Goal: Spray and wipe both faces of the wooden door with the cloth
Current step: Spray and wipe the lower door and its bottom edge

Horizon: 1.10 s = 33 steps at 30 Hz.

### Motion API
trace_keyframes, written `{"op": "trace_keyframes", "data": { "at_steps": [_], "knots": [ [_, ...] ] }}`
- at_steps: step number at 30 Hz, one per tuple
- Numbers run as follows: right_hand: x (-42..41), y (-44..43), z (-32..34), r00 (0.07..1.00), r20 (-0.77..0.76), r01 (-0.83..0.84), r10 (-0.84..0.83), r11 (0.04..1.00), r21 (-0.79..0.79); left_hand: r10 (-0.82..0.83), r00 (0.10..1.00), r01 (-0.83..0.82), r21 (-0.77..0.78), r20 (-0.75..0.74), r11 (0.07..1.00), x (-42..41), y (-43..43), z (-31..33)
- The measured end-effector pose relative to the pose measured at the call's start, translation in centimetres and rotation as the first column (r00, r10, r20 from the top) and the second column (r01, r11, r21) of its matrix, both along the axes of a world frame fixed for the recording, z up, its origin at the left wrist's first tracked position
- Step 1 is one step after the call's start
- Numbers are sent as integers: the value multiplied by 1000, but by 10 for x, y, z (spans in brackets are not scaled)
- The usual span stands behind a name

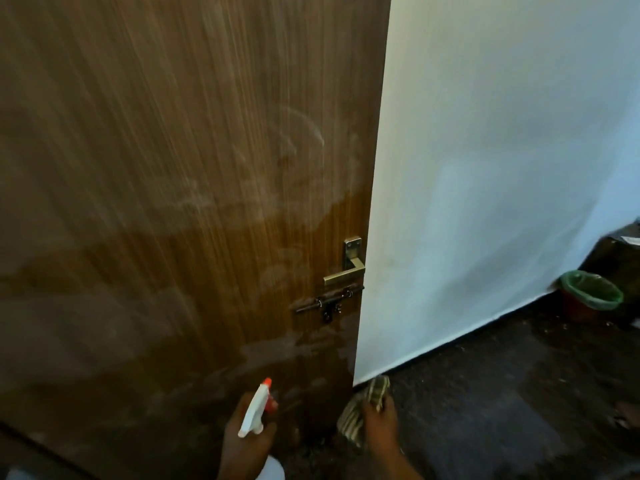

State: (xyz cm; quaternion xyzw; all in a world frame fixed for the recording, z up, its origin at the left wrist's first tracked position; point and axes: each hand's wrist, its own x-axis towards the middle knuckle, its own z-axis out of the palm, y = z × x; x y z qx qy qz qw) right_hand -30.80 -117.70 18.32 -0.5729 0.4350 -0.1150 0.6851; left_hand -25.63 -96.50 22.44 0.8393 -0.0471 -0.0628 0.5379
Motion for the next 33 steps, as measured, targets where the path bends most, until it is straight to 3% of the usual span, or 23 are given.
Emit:
{"op": "trace_keyframes", "data": {
  "at_steps": [4,6,13,15,18,20,22,25,33],
  "knots": [
    [35,-42,79,985,32,-156,171,950,-270,23,999,-19,-111,34,994,-2,-33,57],
    [53,-59,105,960,-40,-271,279,874,-403,-5,994,18,-127,107,992,5,-44,69],
    [99,-80,179,903,-128,-360,410,561,-745,36,984,7,-237,173,972,31,-80,100],
    [114,-86,186,868,-192,-401,458,420,-814,61,980,-13,-240,192,971,32,-88,105],
    [136,-96,188,770,-348,-459,535,84,-885,136,972,-91,-228,191,970,39,-99,107],
    [150,-103,186,661,-488,-497,569,-155,-854,201,963,-159,-226,178,961,43,-106,106],
    [163,-113,181,551,-593,-527,587,-306,-793,292,941,-251,-226,172,941,46,-115,103],
    [176,-122,170,427,-658,-552,620,-398,-733,374,906,-331,-220,197,918,38,-129,98],
    [199,-131,169,325,-640,-578,696,-390,-717,561,815,-515,-263,145,816,5,-161,100]
  ]
}}
